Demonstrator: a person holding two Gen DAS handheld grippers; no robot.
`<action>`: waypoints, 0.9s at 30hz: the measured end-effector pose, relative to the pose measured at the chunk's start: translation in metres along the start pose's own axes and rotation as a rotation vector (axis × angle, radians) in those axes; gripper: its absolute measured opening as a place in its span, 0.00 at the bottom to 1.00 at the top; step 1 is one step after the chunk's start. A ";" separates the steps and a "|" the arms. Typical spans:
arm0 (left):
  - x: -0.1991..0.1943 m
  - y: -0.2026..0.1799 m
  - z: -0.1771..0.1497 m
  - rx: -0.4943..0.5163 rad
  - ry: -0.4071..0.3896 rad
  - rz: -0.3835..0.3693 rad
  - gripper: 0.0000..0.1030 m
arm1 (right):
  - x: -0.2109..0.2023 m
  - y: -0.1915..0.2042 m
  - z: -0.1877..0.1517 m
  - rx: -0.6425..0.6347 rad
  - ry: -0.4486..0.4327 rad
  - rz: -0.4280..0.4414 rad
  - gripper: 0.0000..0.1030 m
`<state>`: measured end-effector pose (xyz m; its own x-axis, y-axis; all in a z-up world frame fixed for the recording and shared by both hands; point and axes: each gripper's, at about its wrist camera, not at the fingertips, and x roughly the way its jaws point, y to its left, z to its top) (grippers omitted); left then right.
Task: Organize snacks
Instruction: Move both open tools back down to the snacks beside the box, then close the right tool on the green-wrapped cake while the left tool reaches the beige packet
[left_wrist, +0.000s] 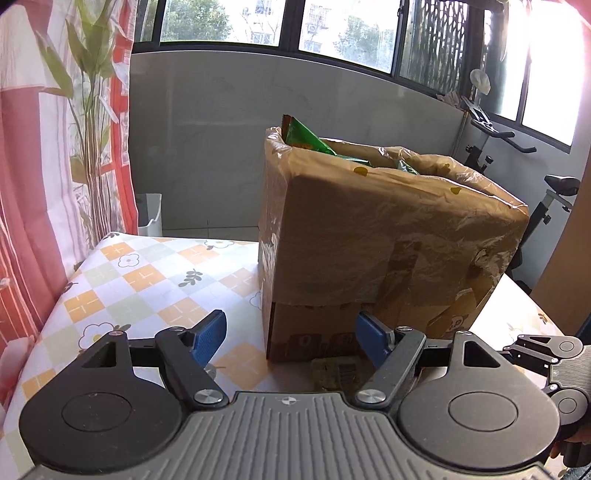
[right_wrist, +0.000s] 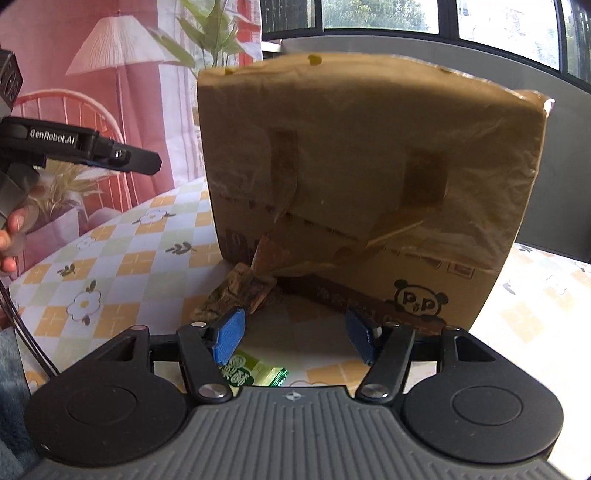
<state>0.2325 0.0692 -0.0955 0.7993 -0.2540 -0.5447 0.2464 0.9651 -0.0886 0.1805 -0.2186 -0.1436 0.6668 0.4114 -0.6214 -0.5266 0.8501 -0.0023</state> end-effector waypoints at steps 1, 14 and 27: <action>0.002 0.001 -0.003 -0.002 0.010 0.002 0.79 | 0.000 0.000 0.000 0.000 0.000 0.000 0.65; 0.012 0.003 -0.030 0.004 0.063 0.023 0.93 | 0.040 0.030 -0.011 -0.225 0.139 0.079 0.79; 0.022 -0.006 -0.042 0.018 0.088 0.051 0.97 | 0.046 0.015 -0.015 -0.082 0.122 0.159 0.45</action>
<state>0.2259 0.0600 -0.1417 0.7597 -0.1977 -0.6195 0.2172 0.9751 -0.0448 0.1954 -0.1924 -0.1841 0.5052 0.4912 -0.7095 -0.6646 0.7459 0.0432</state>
